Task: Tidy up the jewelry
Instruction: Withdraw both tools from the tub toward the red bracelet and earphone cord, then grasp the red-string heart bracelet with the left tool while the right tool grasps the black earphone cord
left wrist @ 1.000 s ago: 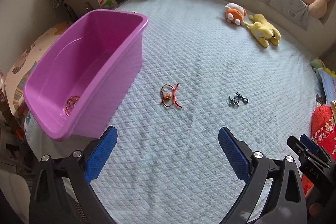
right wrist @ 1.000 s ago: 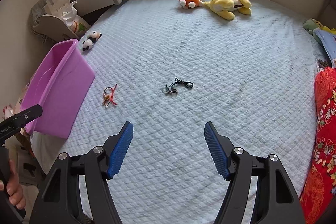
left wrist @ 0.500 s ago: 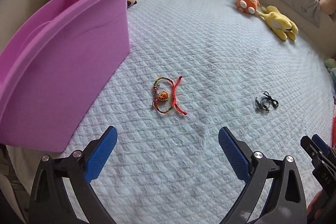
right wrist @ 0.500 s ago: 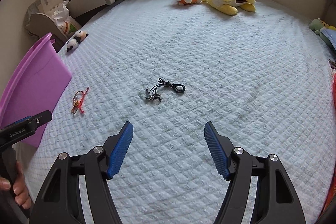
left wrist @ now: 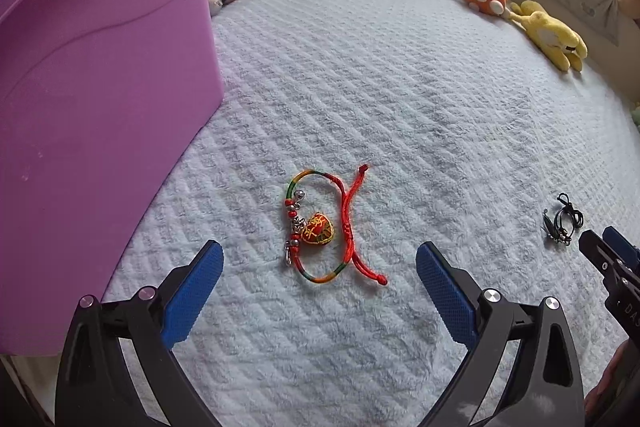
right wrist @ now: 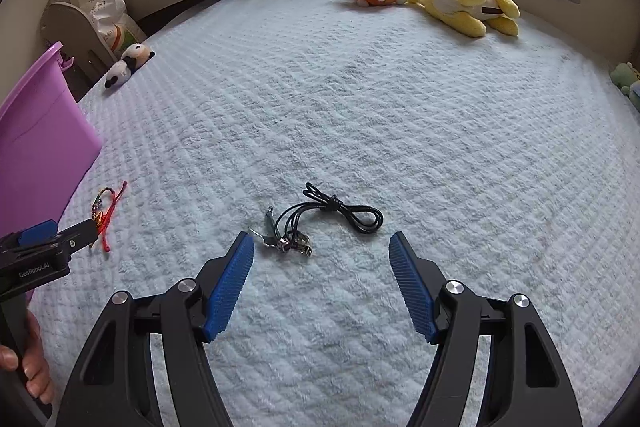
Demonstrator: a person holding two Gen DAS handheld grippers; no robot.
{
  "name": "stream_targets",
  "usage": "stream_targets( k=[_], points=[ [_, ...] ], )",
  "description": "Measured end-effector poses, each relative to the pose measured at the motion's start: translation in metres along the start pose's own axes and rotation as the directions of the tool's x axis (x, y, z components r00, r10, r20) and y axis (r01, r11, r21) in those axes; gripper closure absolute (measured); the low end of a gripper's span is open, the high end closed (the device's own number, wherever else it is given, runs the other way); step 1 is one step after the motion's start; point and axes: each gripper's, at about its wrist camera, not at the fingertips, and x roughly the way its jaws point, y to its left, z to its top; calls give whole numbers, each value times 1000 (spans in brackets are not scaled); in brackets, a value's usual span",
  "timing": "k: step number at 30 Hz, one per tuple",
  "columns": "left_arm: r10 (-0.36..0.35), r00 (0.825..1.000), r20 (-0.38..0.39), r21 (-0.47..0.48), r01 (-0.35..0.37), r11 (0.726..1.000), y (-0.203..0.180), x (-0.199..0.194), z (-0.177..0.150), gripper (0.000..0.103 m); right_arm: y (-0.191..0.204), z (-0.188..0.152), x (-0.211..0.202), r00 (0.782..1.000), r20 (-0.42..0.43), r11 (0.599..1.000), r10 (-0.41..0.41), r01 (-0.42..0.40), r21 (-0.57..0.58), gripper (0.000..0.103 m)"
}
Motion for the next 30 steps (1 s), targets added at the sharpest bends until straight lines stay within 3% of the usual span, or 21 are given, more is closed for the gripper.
stream_targets(
  k=[11, 26, 30],
  points=[
    [5, 1000, -2, 5, -5, 1000, -3, 28, 9, 8, 14, 6, 34, 998, -14, 996, -66, 65, -69, 36],
    [13, 1000, -18, -22, -13, 1000, -6, 48, 8, 8, 15, 4, 50, 997, -3, 994, -79, 78, -74, 36],
    [25, 1000, -12, -12, -26, 1000, -10, 45, 5, 19, 19, 3, 51, 997, -5, 993, -78, 78, -84, 44]
  ],
)
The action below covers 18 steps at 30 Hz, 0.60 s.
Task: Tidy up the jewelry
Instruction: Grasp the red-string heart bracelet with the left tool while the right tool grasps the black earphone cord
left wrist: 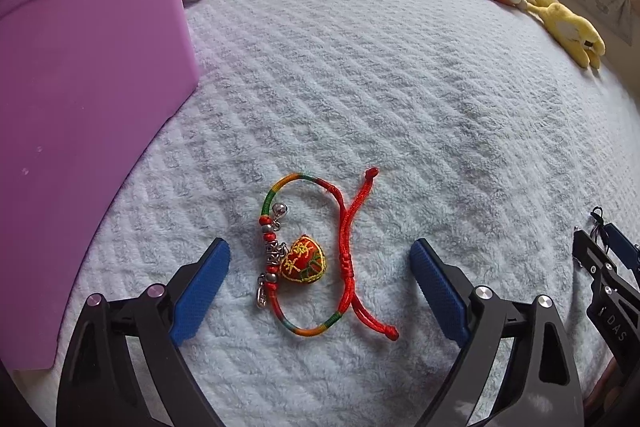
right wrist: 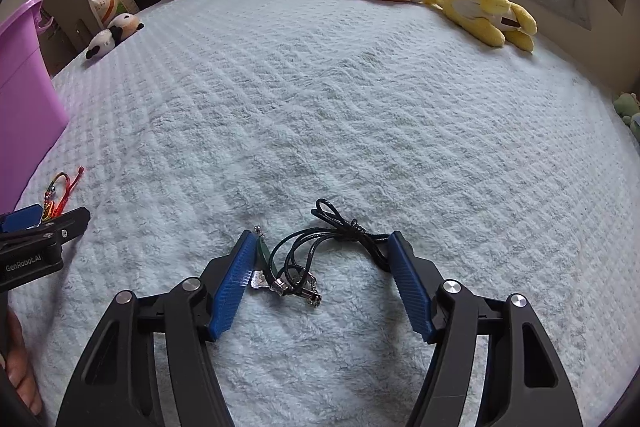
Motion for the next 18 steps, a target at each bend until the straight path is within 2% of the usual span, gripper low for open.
stream_targets(
  k=[2, 4, 5, 7, 8, 9, 11, 18],
  points=[
    [-3, 1000, 5, -4, 3, 1000, 0, -3, -2, 29, 3, 0, 0, 1000, 0, 1000, 2, -2, -13, 50],
    [12, 1000, 8, 0, -12, 1000, -1, -5, -3, 41, 6, 0, -1, 1000, -1, 1000, 9, -9, -24, 61],
    [15, 1000, 8, 1, -15, 1000, -2, -6, -3, 42, 8, 0, -1, 1000, -2, 1000, 14, -14, -28, 63],
    [1, 1000, 10, 3, -1, 1000, -3, -8, -4, 58, 10, -1, -2, 1000, -5, 999, 25, -26, -30, 77],
    [12, 1000, 14, 10, -12, 1000, -5, -10, -4, 63, 12, -1, -3, 999, -8, 999, 32, -32, -29, 81],
    [5, 1000, 16, 17, -5, 1000, -6, -11, -5, 79, 13, -1, -4, 999, -10, 999, 36, -37, -29, 85],
    [5, 1000, 19, 33, -5, 999, -9, -14, -7, 94, 13, -1, -7, 999, -14, 998, 52, -53, -16, 93],
    [-48, 999, 22, 19, 48, 999, -1, -31, -16, 94, 5, -9, -28, 992, -16, 990, 126, -124, 64, 95]
  ],
)
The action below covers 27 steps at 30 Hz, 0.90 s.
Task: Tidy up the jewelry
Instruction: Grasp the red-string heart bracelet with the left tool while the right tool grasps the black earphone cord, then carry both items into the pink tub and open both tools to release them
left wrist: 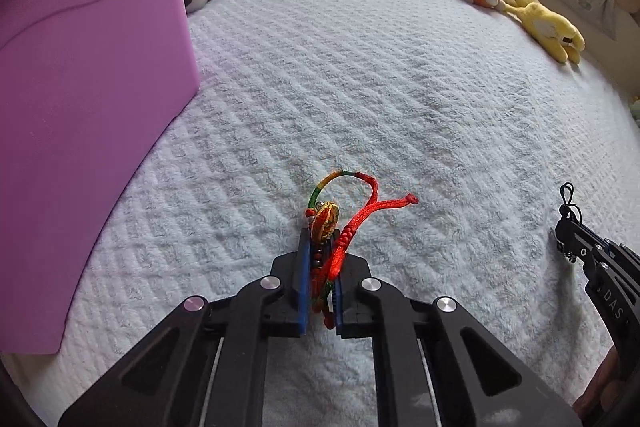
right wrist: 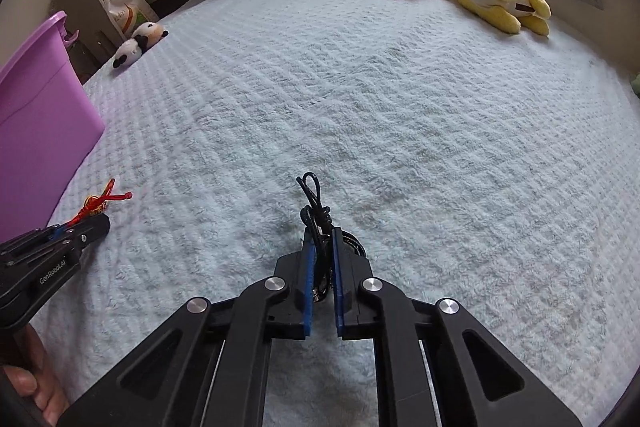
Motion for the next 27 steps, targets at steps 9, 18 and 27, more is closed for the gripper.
stream_targets(
  k=[9, 18, 27],
  points=[
    [-47, 999, -26, -8, 47, 999, 2, -51, -21, 94, 7, -19, -58, 999, -26, 999, 44, -43, 30, 95],
    [-22, 999, -33, -46, 20, 999, 16, -157, -26, 94, 32, -12, -166, 994, -36, 994, 104, -105, -18, 95],
    [40, 999, -2, -171, -39, 985, 93, -260, 10, 94, 116, 42, -243, 969, -19, 963, 245, -245, -109, 95]
  ],
)
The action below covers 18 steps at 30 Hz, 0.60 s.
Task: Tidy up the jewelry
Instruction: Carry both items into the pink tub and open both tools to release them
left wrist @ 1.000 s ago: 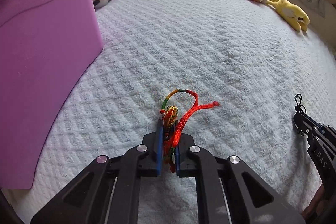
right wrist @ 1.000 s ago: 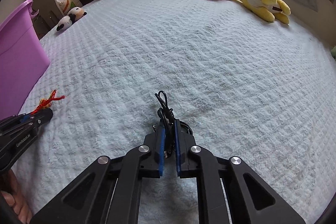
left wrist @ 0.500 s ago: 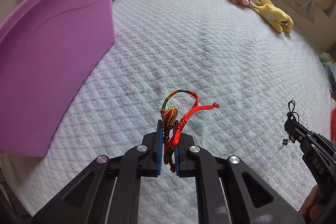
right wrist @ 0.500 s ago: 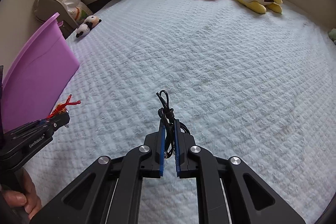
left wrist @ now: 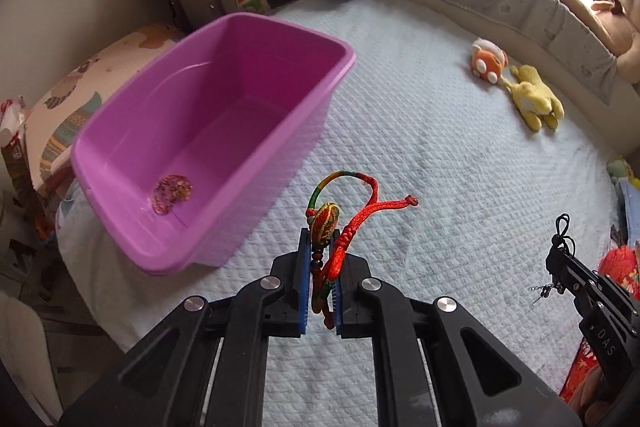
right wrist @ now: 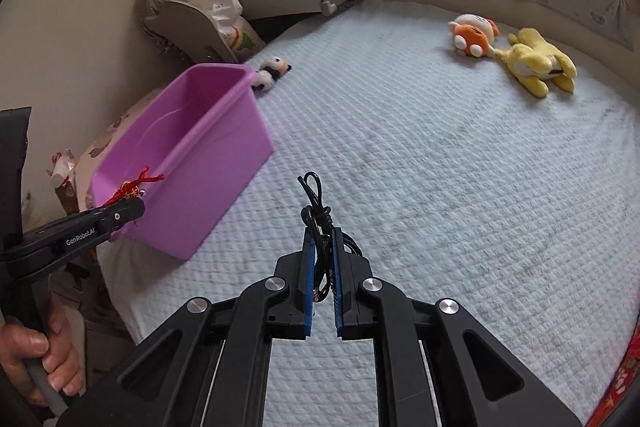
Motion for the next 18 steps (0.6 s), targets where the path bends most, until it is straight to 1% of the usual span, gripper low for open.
stream_targets(
  k=[3, 6, 9, 11, 13, 15, 18],
  points=[
    [27, 1000, 12, -22, -27, 999, 31, -16, 25, 94, 39, 30, -1, 998, 24, 999, 51, -51, -12, 95],
    [52, 998, 28, -38, -51, 998, 62, -27, 53, 94, 80, 59, 8, 995, 39, 996, 91, -90, -28, 95],
    [65, 997, 39, -27, -64, 998, 90, -30, 79, 94, 122, 84, 23, 993, 43, 993, 107, -105, -47, 95],
    [66, 998, 24, -16, -65, 998, 106, -25, 93, 94, 146, 99, 35, 993, 42, 993, 113, -111, -50, 95],
    [69, 998, 13, 4, -69, 998, 121, -19, 106, 94, 167, 111, 51, 993, 26, 993, 111, -110, -50, 95],
    [75, 997, 5, 27, -75, 997, 136, -11, 116, 94, 184, 122, 72, 994, -8, 993, 111, -111, -35, 95],
    [81, 996, -28, 43, -80, 996, 155, 6, 127, 94, 203, 133, 100, 993, -51, 994, 106, -107, -18, 95]
  ],
)
